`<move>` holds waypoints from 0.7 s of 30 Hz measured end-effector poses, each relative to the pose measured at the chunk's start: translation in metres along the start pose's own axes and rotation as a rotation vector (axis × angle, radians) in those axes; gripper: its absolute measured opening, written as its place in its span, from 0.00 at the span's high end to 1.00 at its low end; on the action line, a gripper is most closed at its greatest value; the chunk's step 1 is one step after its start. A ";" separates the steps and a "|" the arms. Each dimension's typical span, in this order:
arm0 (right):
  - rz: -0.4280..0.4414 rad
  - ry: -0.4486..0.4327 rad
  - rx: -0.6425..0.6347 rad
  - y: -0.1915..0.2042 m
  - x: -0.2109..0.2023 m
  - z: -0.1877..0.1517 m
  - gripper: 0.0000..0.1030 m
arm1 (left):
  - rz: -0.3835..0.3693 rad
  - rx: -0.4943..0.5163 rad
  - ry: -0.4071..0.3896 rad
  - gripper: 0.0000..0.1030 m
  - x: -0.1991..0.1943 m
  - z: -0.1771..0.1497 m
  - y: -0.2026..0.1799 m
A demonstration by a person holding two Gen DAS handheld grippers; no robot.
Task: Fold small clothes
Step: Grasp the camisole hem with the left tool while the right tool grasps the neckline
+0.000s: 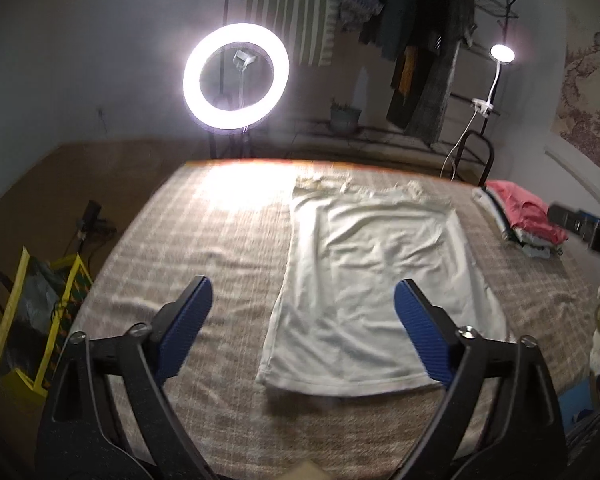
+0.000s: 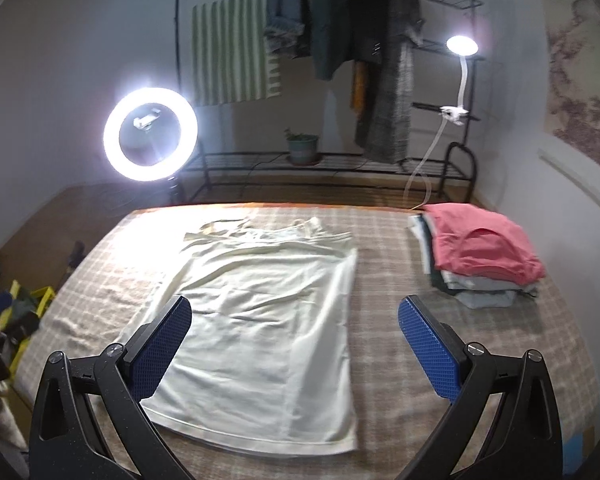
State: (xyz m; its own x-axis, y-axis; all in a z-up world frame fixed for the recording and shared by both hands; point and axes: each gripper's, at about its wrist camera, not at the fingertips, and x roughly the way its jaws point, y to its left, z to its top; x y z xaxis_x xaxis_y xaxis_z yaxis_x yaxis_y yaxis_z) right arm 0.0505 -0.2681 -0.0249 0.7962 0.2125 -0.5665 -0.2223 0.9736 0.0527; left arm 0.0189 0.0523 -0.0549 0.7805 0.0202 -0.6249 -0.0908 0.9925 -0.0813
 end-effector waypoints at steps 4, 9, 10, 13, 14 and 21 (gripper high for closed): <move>0.085 0.034 -0.034 0.015 0.024 0.012 0.11 | -0.001 -0.034 0.095 0.32 0.022 -0.015 0.018; 0.126 0.050 -0.121 0.043 0.056 0.027 0.13 | 0.017 -0.046 0.145 0.35 0.037 -0.028 0.029; 0.137 0.060 -0.130 0.048 0.062 0.029 0.14 | 0.017 -0.046 0.150 0.37 0.039 -0.030 0.031; 0.166 0.089 -0.154 0.063 0.083 0.037 0.16 | 0.019 -0.041 0.170 0.42 0.045 -0.032 0.033; 0.170 0.096 -0.162 0.068 0.090 0.040 0.16 | 0.016 -0.042 0.176 0.42 0.047 -0.032 0.034; 0.227 0.158 -0.189 0.097 0.136 0.054 0.22 | 0.007 -0.046 0.209 0.42 0.061 -0.035 0.036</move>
State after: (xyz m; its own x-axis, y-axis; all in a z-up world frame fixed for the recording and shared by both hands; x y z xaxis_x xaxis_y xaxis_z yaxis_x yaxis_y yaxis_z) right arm 0.1677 -0.1400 -0.0527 0.6202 0.3923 -0.6793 -0.4964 0.8668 0.0474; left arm 0.0419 0.0854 -0.1235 0.6348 -0.0027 -0.7726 -0.1278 0.9859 -0.1084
